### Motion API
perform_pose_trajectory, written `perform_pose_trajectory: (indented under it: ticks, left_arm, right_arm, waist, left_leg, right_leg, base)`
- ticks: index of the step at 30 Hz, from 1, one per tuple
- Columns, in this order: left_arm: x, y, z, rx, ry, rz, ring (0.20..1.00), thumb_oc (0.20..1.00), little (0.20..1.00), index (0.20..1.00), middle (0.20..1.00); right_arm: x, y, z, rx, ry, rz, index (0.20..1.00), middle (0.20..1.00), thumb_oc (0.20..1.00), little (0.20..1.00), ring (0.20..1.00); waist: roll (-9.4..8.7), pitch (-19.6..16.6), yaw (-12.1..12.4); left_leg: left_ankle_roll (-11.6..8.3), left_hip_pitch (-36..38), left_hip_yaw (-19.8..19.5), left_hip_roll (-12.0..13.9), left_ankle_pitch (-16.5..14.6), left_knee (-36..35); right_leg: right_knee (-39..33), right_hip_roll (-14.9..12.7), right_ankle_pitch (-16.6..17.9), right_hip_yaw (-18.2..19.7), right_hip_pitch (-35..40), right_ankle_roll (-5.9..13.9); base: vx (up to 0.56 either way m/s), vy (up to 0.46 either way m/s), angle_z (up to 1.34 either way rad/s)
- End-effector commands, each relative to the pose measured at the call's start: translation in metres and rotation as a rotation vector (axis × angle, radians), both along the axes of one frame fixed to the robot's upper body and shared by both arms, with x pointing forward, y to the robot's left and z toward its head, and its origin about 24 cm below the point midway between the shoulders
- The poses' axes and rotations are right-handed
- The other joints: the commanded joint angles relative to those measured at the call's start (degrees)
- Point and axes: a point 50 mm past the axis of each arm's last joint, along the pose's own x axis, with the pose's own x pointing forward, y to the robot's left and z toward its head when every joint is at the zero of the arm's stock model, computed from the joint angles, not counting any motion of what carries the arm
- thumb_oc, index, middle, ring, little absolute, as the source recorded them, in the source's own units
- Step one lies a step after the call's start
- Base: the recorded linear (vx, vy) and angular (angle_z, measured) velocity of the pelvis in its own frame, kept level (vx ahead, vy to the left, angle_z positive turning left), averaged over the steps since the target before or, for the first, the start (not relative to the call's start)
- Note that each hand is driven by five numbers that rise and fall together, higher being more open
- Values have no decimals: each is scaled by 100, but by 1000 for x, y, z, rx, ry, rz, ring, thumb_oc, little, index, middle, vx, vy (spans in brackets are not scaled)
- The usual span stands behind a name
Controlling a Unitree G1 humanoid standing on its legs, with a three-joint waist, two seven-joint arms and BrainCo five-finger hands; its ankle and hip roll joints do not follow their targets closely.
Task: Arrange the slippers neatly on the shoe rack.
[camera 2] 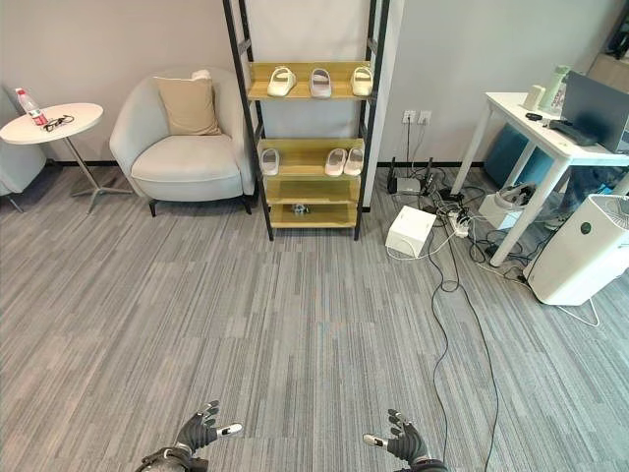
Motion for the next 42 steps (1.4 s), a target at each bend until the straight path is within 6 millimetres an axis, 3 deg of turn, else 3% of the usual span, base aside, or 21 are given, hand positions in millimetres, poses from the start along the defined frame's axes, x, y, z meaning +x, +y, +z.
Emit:
perform_pose_trajectory:
  ticks: [1, 9, 29, 39, 41, 42]
  left_arm:
    - [32, -1, 18, -13, -127, -19, 1000, 1000, 1000, 1000, 1000]
    - [42, -6, 26, -51, -176, -18, 1000, 1000, 1000, 1000, 1000]
    - [36, -7, 21, -54, -140, -10, 1000, 1000, 1000, 1000, 1000]
    - [34, 13, 23, -30, -150, 69, 1000, 1000, 1000, 1000, 1000]
    - [33, 19, 25, -20, -155, 76, 1000, 1000, 1000, 1000, 1000]
    - [34, 23, 25, -4, -153, 80, 1000, 1000, 1000, 1000, 1000]
  right_arm:
    - [23, -5, 19, -7, -137, -5, 1000, 1000, 1000, 1000, 1000]
    - [23, -2, 17, 1, -121, 8, 1000, 1000, 1000, 1000, 1000]
    - [22, 8, 13, 15, -90, 68, 1000, 1000, 1000, 1000, 1000]
    - [44, -3, 22, -26, -134, 51, 1000, 1000, 1000, 1000, 1000]
    - [49, -8, 26, -40, -154, 41, 1000, 1000, 1000, 1000, 1000]
    - [53, -10, 29, -46, -168, 43, 1000, 1000, 1000, 1000, 1000]
  waist:
    - [-188, -75, -24]
    - [-183, -99, -16]
    - [-189, -69, 8]
    - [-123, 210, 80]
    - [-111, 300, 100]
    - [-104, 386, 109]
  left_leg:
    - [-177, -140, -316, -93, -102, -42]
    - [-190, -101, -285, -70, -126, -42]
    - [-199, -79, -310, -48, -118, -42]
    - [-88, -377, -346, -162, -75, -42]
    - [-9, -477, -323, -220, -124, 55]
    - [65, -515, -289, -240, -199, 117]
  right_leg:
    - [33, -222, -54, 227, -89, 359]
    - [-9, -204, -53, 249, -56, 352]
    - [-9, -194, -59, 221, -25, 330]
    - [69, -342, -14, 242, -336, 414]
    - [430, -416, -124, 283, -545, 462]
    - [1018, -474, -189, 300, -865, 542]
  base:
    - [0, 0, 0]
    - [3, -8, -5]
    - [-2, -1, 0]
    - [14, 59, 0]
    - [14, 193, -2]
    - [1, 176, -1]
